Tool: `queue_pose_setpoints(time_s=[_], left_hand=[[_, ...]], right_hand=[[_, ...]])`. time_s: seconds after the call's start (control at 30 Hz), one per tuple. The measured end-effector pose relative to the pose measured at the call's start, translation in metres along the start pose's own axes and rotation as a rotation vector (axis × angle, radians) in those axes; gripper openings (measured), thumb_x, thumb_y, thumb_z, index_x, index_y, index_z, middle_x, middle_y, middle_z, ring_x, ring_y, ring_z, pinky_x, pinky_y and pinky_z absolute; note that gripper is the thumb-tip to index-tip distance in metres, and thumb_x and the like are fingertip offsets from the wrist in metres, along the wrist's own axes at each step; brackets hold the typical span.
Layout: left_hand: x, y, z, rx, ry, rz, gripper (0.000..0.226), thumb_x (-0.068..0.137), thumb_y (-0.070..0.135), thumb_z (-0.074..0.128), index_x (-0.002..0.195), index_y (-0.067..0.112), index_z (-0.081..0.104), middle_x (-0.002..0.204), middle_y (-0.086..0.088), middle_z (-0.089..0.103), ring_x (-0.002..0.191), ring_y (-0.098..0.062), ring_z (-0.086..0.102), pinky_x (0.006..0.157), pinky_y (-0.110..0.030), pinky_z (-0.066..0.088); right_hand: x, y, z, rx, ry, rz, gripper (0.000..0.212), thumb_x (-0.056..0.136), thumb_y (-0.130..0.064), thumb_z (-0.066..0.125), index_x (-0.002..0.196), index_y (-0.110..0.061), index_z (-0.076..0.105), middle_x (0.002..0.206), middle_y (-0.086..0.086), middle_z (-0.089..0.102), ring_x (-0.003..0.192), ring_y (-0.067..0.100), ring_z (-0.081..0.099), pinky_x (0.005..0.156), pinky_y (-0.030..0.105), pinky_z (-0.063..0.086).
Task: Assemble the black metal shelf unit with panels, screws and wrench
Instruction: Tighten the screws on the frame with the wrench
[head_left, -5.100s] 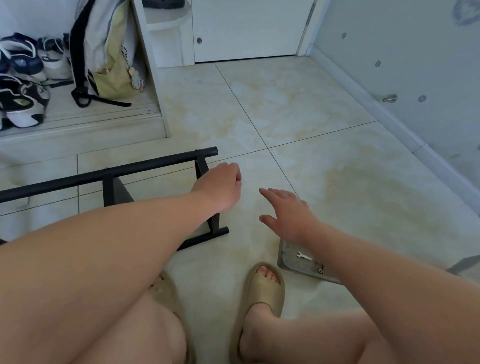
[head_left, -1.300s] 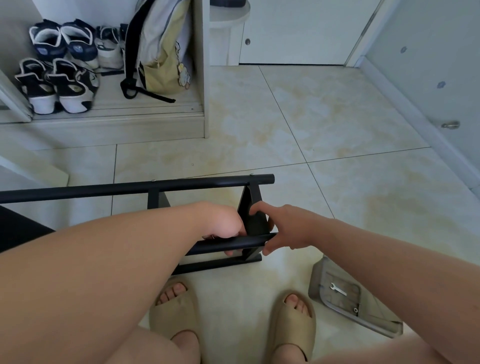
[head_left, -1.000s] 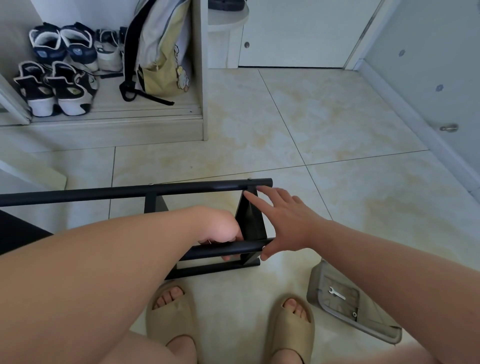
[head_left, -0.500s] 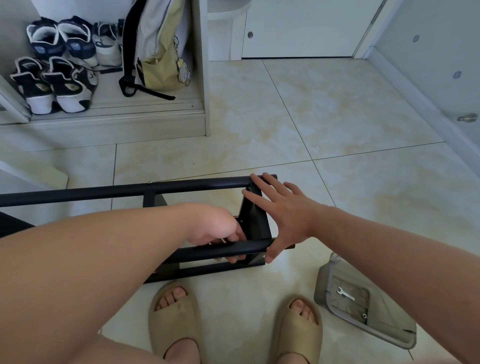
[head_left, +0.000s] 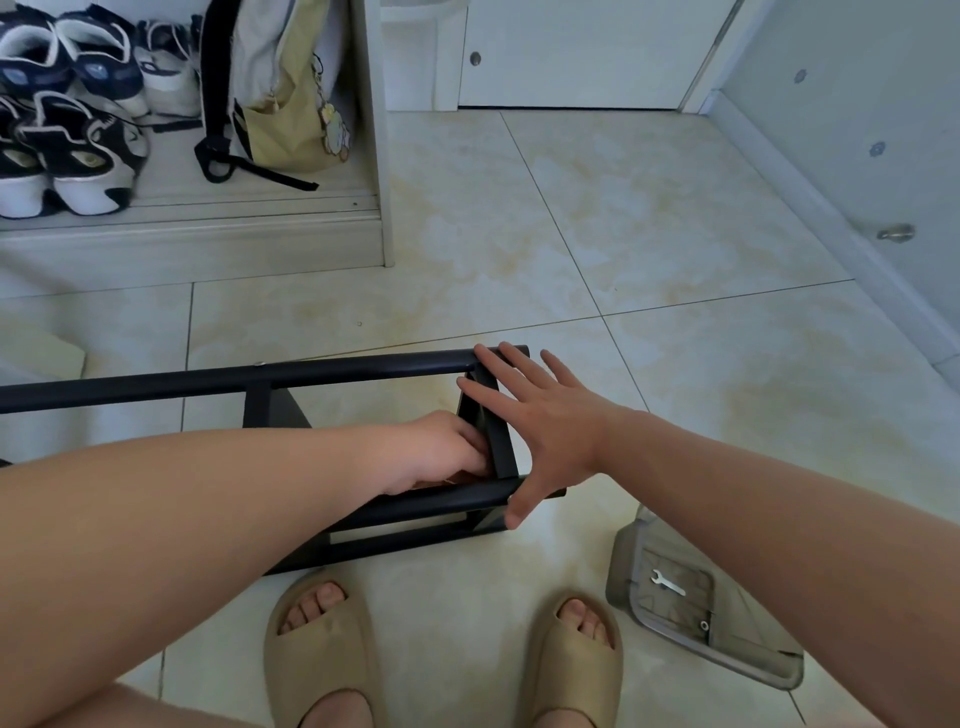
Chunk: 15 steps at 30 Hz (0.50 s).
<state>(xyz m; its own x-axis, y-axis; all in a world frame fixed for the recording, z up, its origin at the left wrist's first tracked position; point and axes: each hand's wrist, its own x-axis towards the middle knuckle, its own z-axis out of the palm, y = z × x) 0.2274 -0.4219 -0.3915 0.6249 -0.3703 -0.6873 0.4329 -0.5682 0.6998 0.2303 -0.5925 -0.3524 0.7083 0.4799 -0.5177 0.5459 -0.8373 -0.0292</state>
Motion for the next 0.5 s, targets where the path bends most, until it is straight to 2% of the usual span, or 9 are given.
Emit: queue_pose_setpoints(time_s=[0.1,0.27,0.5], left_hand=[[-0.0020,0.0013,-0.0003,-0.012,-0.001,-0.007,0.017,0.088,0.001,0.064,0.079,0.013,0.073,0.060,0.003,0.066,0.050,-0.007,0.060,0.049,-0.013,0.044],[-0.0019,0.0009,0.0005,-0.013,0.016,-0.040,0.011,0.088,0.005,0.065,0.082,0.011,0.071,0.049,0.005,0.058,0.041,-0.006,0.051,0.043,-0.011,0.038],[0.0019,0.0007,0.0006,-0.041,0.000,-0.066,0.010,0.086,0.007,0.067,0.083,0.014,0.073,0.074,-0.007,0.064,0.066,-0.020,0.057,0.064,-0.023,0.046]], right_hand=[[0.0008,0.0006,-0.0004,0.017,-0.005,-0.011,0.147,0.055,-0.086,0.073,0.159,-0.033,-0.016,0.160,-0.001,-0.039,0.148,0.021,-0.036,0.122,0.048,-0.018],[0.0006,-0.0001,-0.0004,0.030,-0.018,-0.006,0.148,0.054,-0.085,0.074,0.159,-0.034,-0.017,0.160,-0.003,-0.039,0.147,0.020,-0.037,0.122,0.050,-0.017],[0.0012,0.0000,-0.0002,0.046,-0.020,0.006,0.149,0.052,-0.084,0.076,0.159,-0.036,-0.015,0.160,-0.005,-0.039,0.147,0.018,-0.037,0.123,0.052,-0.015]])
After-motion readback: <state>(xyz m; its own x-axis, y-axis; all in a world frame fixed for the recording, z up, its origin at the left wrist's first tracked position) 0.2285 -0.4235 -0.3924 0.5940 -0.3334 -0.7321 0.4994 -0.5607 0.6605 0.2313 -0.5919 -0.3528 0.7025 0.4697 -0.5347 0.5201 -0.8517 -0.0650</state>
